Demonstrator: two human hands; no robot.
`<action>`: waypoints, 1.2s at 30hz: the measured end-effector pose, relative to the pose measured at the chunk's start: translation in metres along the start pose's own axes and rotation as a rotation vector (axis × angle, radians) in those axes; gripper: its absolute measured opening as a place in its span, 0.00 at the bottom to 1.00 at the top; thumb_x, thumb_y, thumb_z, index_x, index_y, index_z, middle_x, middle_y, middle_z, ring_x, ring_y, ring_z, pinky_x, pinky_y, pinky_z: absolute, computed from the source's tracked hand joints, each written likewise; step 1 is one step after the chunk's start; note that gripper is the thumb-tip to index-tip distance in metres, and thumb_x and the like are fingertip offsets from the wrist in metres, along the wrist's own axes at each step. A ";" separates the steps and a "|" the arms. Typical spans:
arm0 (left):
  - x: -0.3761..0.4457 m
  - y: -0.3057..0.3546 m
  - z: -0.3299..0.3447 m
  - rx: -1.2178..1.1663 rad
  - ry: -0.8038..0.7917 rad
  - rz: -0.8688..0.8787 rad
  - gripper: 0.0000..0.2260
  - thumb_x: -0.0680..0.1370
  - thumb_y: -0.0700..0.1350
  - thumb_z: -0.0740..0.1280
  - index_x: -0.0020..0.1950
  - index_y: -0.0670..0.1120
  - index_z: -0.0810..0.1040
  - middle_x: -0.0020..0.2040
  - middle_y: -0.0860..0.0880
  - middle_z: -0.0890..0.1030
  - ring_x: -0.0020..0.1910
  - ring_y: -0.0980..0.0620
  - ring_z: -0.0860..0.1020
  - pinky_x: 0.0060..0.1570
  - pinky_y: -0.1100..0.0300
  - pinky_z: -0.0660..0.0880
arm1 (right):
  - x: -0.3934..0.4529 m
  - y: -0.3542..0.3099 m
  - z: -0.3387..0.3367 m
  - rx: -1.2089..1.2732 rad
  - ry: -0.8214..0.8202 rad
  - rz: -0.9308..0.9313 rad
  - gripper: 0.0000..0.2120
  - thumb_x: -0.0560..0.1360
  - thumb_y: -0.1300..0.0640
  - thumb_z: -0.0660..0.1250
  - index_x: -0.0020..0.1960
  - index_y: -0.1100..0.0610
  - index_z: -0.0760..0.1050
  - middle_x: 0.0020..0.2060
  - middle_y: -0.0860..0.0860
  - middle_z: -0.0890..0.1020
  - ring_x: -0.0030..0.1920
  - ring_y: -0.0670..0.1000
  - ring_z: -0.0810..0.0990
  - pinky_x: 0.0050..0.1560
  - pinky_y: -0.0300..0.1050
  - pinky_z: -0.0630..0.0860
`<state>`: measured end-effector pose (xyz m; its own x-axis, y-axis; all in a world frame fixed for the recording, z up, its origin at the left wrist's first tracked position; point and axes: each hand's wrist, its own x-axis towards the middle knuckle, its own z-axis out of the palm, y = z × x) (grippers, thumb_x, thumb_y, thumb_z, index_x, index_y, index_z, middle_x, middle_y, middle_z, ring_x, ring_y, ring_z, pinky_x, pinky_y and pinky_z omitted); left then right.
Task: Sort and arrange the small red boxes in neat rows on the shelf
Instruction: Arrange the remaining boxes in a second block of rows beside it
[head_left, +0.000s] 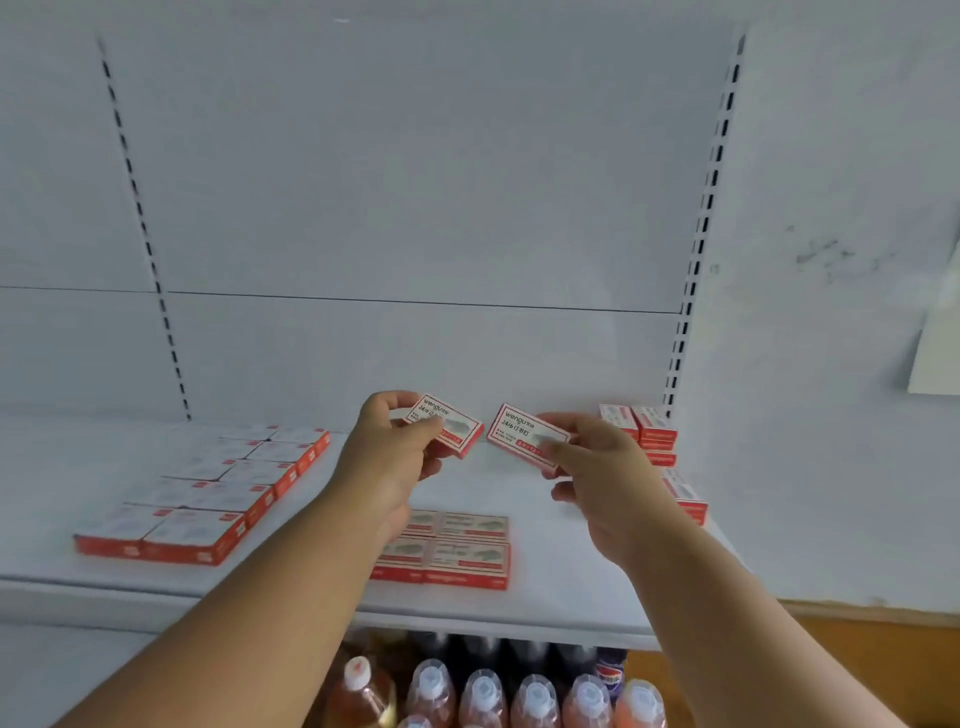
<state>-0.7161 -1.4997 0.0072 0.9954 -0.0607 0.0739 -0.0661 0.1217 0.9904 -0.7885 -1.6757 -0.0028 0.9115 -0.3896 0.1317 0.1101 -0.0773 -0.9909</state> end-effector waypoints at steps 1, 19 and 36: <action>0.003 0.001 -0.009 -0.015 0.026 -0.006 0.14 0.78 0.38 0.68 0.59 0.52 0.73 0.50 0.43 0.84 0.39 0.50 0.84 0.39 0.56 0.79 | -0.001 0.001 0.009 0.014 -0.002 0.001 0.09 0.78 0.64 0.66 0.55 0.54 0.80 0.46 0.54 0.85 0.38 0.50 0.77 0.37 0.44 0.74; 0.036 -0.010 -0.056 0.691 -0.228 0.067 0.06 0.78 0.44 0.69 0.53 0.49 0.76 0.47 0.52 0.80 0.45 0.52 0.78 0.38 0.60 0.73 | 0.004 0.007 0.046 -0.529 0.234 0.087 0.05 0.74 0.59 0.71 0.49 0.55 0.77 0.39 0.54 0.84 0.35 0.50 0.81 0.30 0.42 0.75; 0.041 -0.029 -0.053 1.127 -0.403 0.264 0.07 0.79 0.47 0.65 0.49 0.49 0.83 0.51 0.51 0.83 0.51 0.50 0.79 0.51 0.56 0.77 | 0.007 0.014 0.070 -1.229 0.066 0.164 0.13 0.79 0.52 0.64 0.57 0.59 0.79 0.48 0.54 0.83 0.47 0.53 0.83 0.50 0.50 0.82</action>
<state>-0.6696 -1.4529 -0.0242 0.8631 -0.4904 0.1205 -0.4844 -0.7364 0.4722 -0.7529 -1.6157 -0.0172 0.8538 -0.5187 0.0451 -0.4800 -0.8177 -0.3177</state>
